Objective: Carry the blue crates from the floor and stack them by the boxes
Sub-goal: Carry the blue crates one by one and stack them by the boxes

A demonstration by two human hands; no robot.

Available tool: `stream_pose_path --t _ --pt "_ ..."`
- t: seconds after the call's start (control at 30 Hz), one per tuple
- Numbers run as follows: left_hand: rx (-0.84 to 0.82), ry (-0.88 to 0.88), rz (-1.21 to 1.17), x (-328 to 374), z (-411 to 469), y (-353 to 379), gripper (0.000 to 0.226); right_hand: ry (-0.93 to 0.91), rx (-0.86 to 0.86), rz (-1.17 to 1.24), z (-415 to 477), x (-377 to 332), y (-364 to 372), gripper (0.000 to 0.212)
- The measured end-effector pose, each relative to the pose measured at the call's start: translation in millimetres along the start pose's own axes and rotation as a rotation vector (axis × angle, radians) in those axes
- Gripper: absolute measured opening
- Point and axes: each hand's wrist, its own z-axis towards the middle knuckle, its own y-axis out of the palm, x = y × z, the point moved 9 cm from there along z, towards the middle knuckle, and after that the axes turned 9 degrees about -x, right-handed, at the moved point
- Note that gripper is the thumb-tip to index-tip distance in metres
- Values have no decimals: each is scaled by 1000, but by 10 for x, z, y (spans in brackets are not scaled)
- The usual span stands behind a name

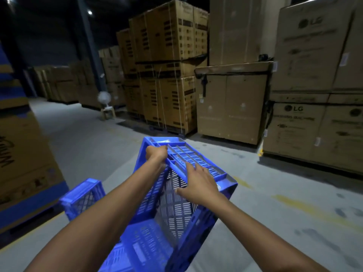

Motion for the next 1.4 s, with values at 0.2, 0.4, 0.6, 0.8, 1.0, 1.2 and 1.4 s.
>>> stream_pose_path --t 0.2,0.4,0.6,0.8,1.0,1.2,1.4 --pt "-3 91 127 411 621 941 32 35 -31 60 978 853 -441 69" --pt "-82 170 215 752 1115 1766 26 133 157 206 1730 1283 -683 59" --pt "-144 224 299 976 1837 2572 25 184 170 244 2743 1613 -989 67" --pt "-317 380 278 1254 3037 3397 28 218 274 400 4020 1955 -1395 64" --pt "-985 307 178 1093 3804 4343 22 340 401 587 5437 2641 -1726 45" --pt "-1217 430 1107 58 4595 4944 89 550 530 921 6841 3983 -1430 30" --pt "-1083 726 1413 -370 5412 5786 28 635 571 1042 7637 4596 -1424 20"
